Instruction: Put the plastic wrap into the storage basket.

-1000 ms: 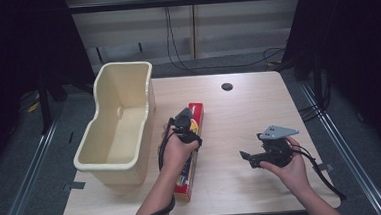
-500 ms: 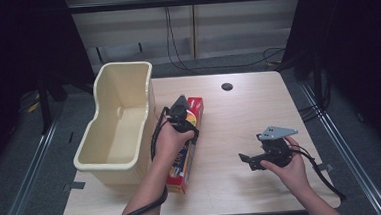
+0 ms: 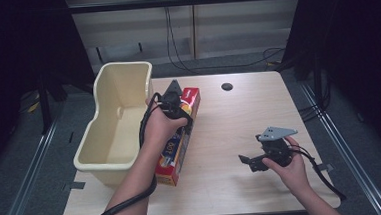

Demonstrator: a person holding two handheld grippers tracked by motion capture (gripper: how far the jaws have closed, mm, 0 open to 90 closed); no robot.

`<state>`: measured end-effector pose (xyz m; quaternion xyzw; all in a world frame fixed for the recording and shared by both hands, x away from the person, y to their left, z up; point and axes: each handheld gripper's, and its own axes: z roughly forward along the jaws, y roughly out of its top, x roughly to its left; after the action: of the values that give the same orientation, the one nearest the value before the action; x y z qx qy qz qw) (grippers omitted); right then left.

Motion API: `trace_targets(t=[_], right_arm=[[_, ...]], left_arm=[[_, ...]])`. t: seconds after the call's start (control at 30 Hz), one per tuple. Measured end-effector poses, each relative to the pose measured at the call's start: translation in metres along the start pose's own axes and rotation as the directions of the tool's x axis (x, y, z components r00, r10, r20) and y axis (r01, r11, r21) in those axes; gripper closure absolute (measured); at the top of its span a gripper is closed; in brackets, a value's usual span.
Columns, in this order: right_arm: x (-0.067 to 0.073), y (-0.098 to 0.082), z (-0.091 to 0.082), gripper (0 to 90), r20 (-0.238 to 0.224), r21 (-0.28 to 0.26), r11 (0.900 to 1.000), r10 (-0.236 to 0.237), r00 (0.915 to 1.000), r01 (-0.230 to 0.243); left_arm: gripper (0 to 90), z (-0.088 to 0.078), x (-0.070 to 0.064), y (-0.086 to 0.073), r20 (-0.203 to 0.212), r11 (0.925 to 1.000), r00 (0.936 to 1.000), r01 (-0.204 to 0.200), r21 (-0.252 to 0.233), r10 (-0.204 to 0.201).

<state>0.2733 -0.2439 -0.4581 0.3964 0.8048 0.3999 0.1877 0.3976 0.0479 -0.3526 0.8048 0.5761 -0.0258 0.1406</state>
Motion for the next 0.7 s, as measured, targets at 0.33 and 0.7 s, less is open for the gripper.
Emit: trace_targets(t=[0.33, 0.7], right_arm=[[-0.001, 0.0, -0.001, 2.7, -0.012, -0.002, 1.0, 0.01, 0.9999, -0.01], [-0.004, -0.001, -0.001, 2.8, -0.008, -0.004, 1.0, 0.018, 0.9998, -0.018]], left_arm=[[40.7, -0.025, 0.003, 0.007, 0.011, 1.0, 0.9999, -0.001, 0.004, 0.001], [40.7, -0.053, 0.006, 0.011, 0.021, 1.0, 0.9998, 0.003, -0.002, -0.003]])
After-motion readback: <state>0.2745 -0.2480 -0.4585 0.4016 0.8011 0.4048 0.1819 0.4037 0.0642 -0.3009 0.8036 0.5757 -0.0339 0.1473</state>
